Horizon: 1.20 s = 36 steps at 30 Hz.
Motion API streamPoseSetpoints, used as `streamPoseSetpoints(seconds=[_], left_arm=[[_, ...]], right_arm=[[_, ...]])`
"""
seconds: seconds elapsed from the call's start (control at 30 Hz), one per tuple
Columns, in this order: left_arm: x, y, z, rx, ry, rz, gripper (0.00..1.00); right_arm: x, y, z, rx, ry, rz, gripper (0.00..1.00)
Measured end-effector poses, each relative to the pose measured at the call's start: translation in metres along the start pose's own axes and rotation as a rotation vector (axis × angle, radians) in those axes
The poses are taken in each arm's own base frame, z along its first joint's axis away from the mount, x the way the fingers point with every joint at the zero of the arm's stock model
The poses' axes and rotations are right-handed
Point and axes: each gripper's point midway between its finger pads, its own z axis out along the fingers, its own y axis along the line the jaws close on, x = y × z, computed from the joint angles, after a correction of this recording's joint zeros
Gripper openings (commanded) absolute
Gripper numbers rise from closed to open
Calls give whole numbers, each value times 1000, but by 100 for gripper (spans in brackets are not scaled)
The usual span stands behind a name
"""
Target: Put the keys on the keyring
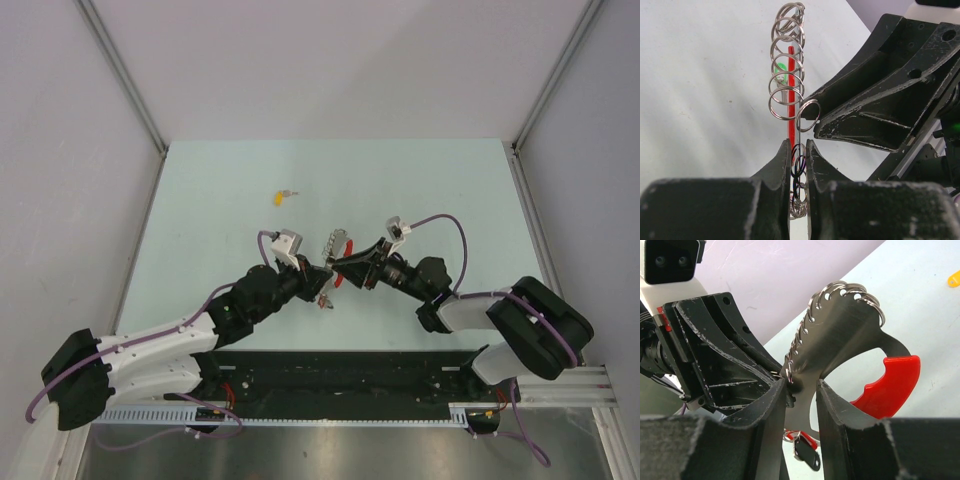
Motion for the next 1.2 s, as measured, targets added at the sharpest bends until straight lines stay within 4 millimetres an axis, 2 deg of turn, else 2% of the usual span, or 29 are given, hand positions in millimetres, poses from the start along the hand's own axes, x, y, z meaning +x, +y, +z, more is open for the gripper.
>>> streamPoseSetpoints(seconds=[0.27,0.83,1.2], left_arm=[[-1,1,0,-5,-5,-1,1],[-5,3,1,-16,-21,-3,1],[3,7,3,-31,4,-2,1]], right_arm=[[3,-1,1,2,9,7,30],[0,-1,5,2,3,6,31],[-7,9,12,-32,-11,2,27]])
